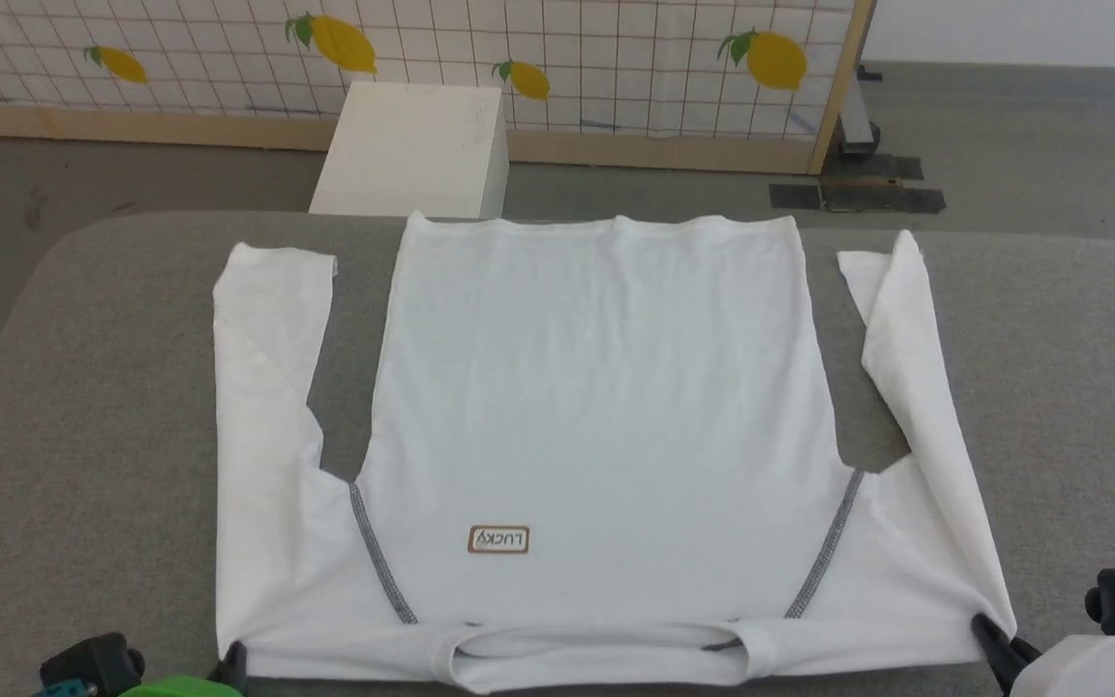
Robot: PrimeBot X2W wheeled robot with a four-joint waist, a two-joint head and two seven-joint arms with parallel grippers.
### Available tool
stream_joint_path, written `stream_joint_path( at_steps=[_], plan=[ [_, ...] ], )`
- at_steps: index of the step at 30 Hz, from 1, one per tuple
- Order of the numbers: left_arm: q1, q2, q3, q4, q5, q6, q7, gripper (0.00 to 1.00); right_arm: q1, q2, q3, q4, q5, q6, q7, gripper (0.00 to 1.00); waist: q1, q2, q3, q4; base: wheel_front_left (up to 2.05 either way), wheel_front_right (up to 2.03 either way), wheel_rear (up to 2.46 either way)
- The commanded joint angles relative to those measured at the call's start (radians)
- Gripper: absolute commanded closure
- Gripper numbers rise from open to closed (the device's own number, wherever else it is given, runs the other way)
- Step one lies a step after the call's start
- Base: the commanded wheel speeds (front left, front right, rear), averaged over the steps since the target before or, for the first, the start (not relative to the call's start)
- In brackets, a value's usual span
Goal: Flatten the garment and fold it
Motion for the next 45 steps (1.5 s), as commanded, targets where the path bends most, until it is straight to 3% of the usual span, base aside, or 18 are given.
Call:
stream_joint_path(
  at_steps=[1,6,12,13,14,15,16,24,28,31,35,45],
  plan=[
    [0.026,0.032,0.023,-0.016,0.001,0.03,0.016,1.0,0.016,-0.01,-0.022,-0.026,-0.018,-0.003,0.03,1.0,0.0002,0.0,-0.015,0.002,0.0,0.0,0.0],
    [0.04,0.051,-0.027,-0.059,0.006,0.042,0.125,1.0,0.031,-0.009,0.028,-0.098,-0.07,-0.003,0.182,1.0,0.0002,0.0,-0.008,-0.007,0.0,0.0,0.0],
    [0.003,0.049,-0.081,0.01,0.03,0.062,0.191,1.0,-0.011,-0.018,0.127,-0.024,-0.138,-0.003,0.317,1.0,0.0002,0.0,-0.009,-0.019,0.0,0.0,0.0],
    [-0.003,0.045,-0.082,0.018,0.028,0.064,0.191,0.79,-0.016,-0.018,0.132,-0.007,-0.139,-0.003,0.323,1.0,0.0002,0.0,-0.01,-0.018,0.0,0.0,0.0],
    [-0.009,0.043,-0.085,0.027,0.028,0.065,0.19,0.0,-0.02,-0.018,0.135,0.011,-0.14,-0.003,0.323,0.66,0.0002,0.0,-0.011,-0.017,0.0,0.0,0.0],
    [-0.013,0.043,-0.083,0.031,0.028,0.067,0.189,0.0,-0.022,-0.017,0.134,0.021,-0.14,-0.003,0.32,0.51,0.0002,0.0,-0.012,-0.016,0.0,0.0,0.0],
    [-0.015,0.044,-0.077,0.034,0.027,0.072,0.186,0.0,-0.024,-0.017,0.132,0.03,-0.136,-0.003,0.311,0.0,0.0002,0.0,-0.013,-0.015,0.0,0.0,0.0],
    [-0.012,0.083,0.001,-0.085,0.037,0.094,0.114,0.0,-0.029,-0.01,0.006,-0.051,-0.031,-0.003,0.224,0.0,0.0002,0.0,-0.03,-0.016,0.0,0.0,0.0],
    [-0.05,0.113,0.02,-0.152,0.099,0.047,-0.064,0.0,-0.1,-0.009,-0.099,-0.087,0.019,-0.003,0.164,0.0,0.0002,0.0,-0.02,-0.019,0.0,0.0,0.0],
    [-0.103,0.128,0.019,-0.16,0.167,-0.008,-0.281,0.0,-0.214,-0.009,-0.141,-0.082,-0.001,-0.003,0.113,0.0,0.0002,0.0,0.008,-0.021,0.0,0.0,0.0],
    [-0.16,0.129,0.001,-0.146,0.235,-0.05,-0.474,0.0,-0.379,-0.027,-0.147,-0.014,-0.051,-0.003,0.1,0.0,0.0002,0.0,0.076,-0.019,0.0,0.0,0.0],
    [-0.288,0.06,-0.008,-0.163,0.305,-0.111,-0.514,0.0,-0.863,-0.094,-0.143,0.338,-0.245,-0.003,0.105,0.0,0.0002,0.0,0.314,0.01,0.0,0.0,0.0]
  ],
)
